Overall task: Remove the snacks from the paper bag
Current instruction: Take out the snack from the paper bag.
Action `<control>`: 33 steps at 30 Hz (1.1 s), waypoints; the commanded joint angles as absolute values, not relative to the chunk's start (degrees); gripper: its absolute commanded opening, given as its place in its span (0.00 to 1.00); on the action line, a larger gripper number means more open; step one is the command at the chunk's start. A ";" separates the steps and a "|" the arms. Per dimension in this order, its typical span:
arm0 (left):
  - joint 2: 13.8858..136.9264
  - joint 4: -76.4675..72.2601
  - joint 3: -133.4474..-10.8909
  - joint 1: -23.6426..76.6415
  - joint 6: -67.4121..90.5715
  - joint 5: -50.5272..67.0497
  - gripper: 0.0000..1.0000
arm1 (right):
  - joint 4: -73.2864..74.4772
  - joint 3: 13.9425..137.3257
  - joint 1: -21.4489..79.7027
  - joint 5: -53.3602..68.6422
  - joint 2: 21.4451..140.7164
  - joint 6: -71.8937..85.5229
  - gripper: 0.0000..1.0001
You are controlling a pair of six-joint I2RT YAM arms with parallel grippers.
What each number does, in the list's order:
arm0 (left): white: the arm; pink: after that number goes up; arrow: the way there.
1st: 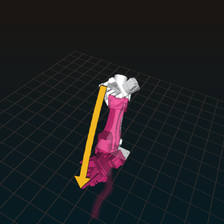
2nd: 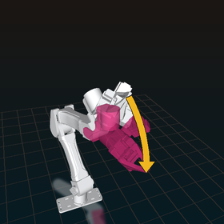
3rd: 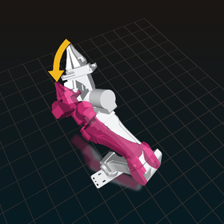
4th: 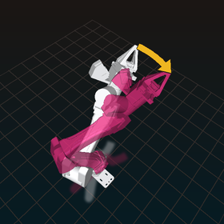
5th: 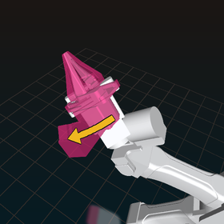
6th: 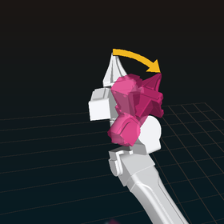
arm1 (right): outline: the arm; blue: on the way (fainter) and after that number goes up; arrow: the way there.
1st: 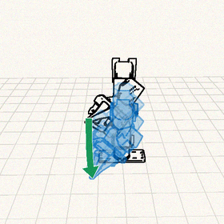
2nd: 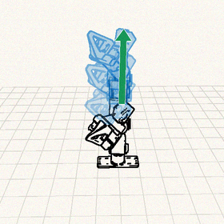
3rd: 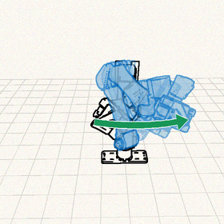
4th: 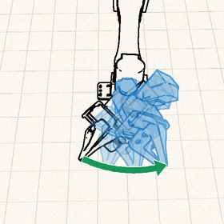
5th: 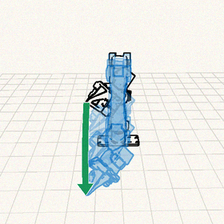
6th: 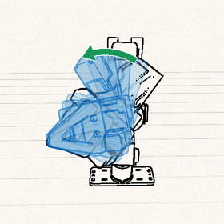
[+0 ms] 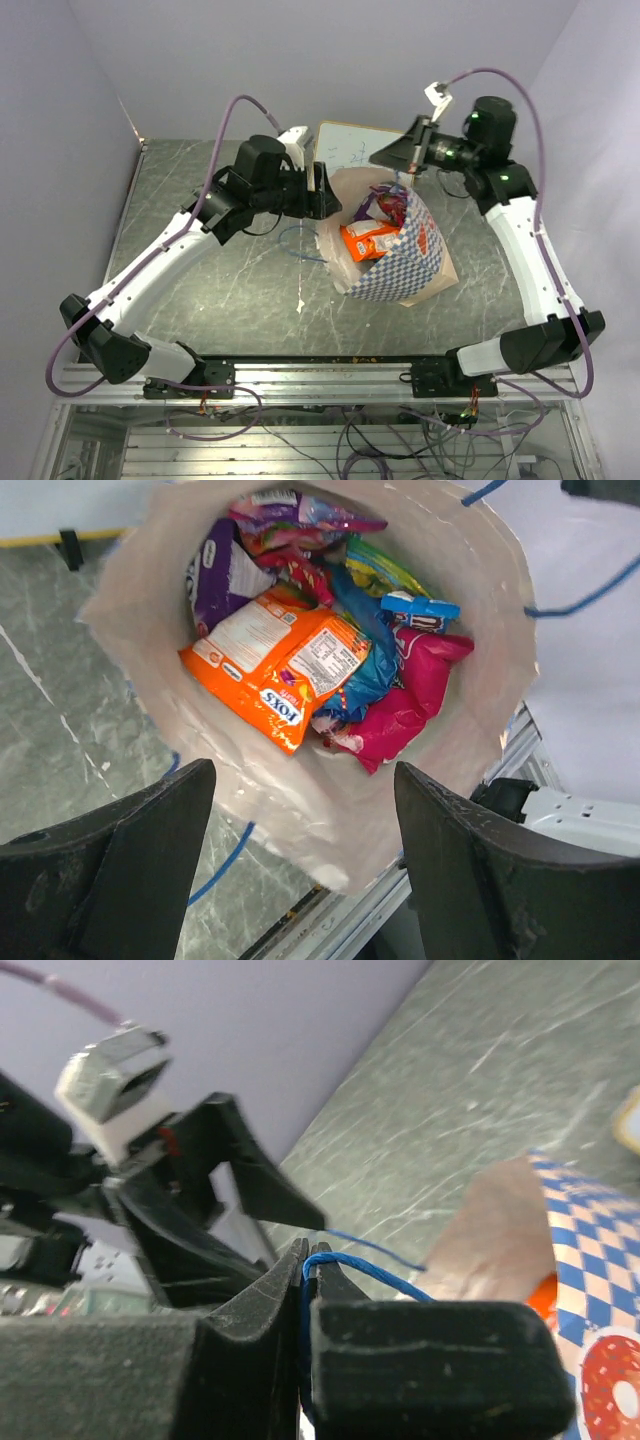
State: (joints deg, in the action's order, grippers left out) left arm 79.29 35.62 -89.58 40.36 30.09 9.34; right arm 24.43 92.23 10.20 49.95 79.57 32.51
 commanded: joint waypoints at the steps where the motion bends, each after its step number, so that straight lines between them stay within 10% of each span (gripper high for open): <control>1: 77.95 27.77 -85.44 40.72 31.09 9.69 0.83 | 21.37 93.72 20.35 49.35 80.61 36.72 0.00; 12: 79.36 25.19 -81.26 43.19 32.24 11.38 0.79 | 36.31 96.82 22.48 33.21 78.08 30.21 0.00; 21: 86.02 23.55 -79.66 49.94 42.34 0.48 0.52 | 38.42 94.63 22.55 19.60 73.13 33.28 0.00; 33: 97.99 37.39 -88.58 50.83 57.58 -4.74 0.50 | 36.17 93.17 22.59 19.62 71.80 31.85 0.00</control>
